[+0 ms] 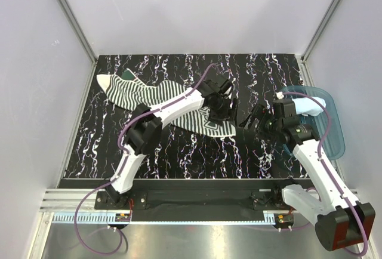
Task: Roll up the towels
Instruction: Move the towel to the center of the board, then flatten the towel
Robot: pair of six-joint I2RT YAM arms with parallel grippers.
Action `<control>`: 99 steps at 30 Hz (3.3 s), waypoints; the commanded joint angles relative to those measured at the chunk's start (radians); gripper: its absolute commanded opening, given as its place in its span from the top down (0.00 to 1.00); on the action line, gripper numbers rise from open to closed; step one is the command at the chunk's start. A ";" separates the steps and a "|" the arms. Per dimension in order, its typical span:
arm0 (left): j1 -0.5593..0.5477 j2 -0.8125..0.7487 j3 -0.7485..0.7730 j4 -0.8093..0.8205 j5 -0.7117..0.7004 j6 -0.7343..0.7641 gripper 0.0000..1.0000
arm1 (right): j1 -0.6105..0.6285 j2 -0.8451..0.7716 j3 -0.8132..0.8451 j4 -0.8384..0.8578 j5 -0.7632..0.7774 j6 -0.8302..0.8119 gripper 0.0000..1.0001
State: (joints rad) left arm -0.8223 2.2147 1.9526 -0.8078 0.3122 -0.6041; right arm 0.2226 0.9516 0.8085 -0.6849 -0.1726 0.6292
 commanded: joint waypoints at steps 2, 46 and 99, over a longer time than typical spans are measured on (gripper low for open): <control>0.025 -0.079 -0.038 0.051 0.032 -0.005 0.10 | 0.007 -0.013 -0.017 0.010 0.009 0.004 0.00; 0.746 -1.099 -1.009 0.088 -0.251 0.118 0.07 | 0.121 0.572 0.684 0.169 -0.249 0.017 1.00; 0.497 -0.134 -0.360 0.242 -0.392 -0.062 1.00 | 0.119 0.400 0.910 -0.146 0.044 -0.072 1.00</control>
State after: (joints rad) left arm -0.3225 2.1231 1.5711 -0.5503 -0.0536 -0.6830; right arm 0.3386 1.3937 1.7172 -0.8391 -0.1574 0.5789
